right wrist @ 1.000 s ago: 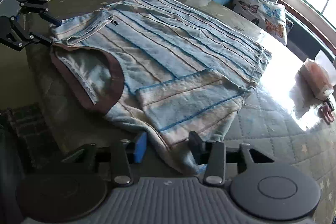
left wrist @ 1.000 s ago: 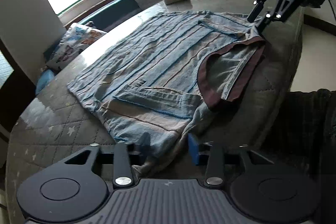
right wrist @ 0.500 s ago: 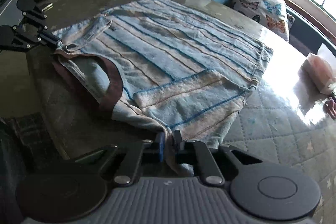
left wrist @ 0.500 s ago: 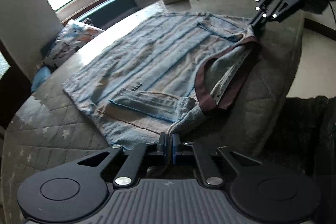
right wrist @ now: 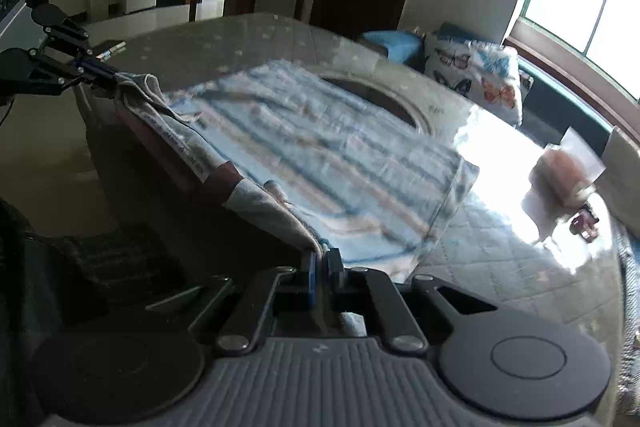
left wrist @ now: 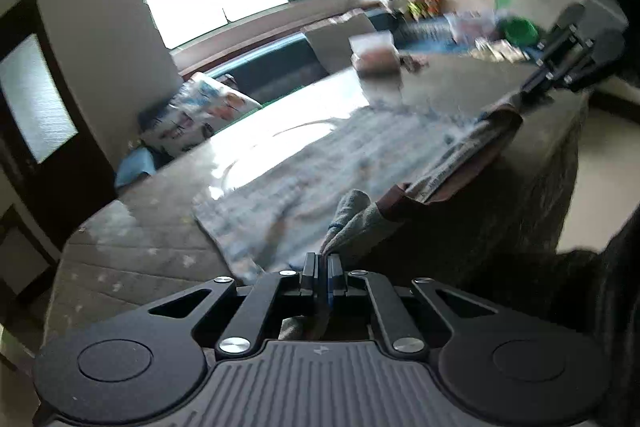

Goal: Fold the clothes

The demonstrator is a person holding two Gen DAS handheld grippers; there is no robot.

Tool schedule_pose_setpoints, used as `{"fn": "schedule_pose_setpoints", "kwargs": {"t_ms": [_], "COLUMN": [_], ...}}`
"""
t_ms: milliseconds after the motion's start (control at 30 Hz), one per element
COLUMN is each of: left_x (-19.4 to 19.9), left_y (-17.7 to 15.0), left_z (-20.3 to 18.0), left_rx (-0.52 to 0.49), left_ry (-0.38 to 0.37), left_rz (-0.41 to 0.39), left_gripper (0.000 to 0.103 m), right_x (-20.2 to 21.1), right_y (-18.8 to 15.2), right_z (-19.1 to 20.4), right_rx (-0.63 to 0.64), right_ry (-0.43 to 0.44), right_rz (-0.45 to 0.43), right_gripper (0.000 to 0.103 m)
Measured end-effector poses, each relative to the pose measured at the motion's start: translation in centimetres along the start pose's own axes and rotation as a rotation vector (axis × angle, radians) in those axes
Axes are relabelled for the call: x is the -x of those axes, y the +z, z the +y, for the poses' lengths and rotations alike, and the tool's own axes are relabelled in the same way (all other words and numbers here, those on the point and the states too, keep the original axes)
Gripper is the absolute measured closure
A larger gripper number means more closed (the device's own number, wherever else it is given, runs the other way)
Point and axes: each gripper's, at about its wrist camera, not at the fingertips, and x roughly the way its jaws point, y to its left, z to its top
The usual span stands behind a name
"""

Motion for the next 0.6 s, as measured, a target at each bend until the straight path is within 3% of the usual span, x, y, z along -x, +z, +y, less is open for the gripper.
{"fn": "schedule_pose_setpoints", "kwargs": {"t_ms": [300,600], "left_x": [-2.9,-10.2], "left_y": [3.6,7.3], "left_z": [3.1,8.5], "left_rx": [0.005,0.024], "left_ry": [0.069,0.056], "left_rz": [-0.052,-0.019], "left_gripper": [0.099,0.099], "right_x": [-0.9,-7.1], "right_y": [4.4,9.7], "right_z": [-1.9,-7.8], "right_rx": [0.039,0.017], "right_ry": [-0.057,-0.077], "right_rz": [-0.067,-0.045], "right_gripper": [0.099,0.099]}}
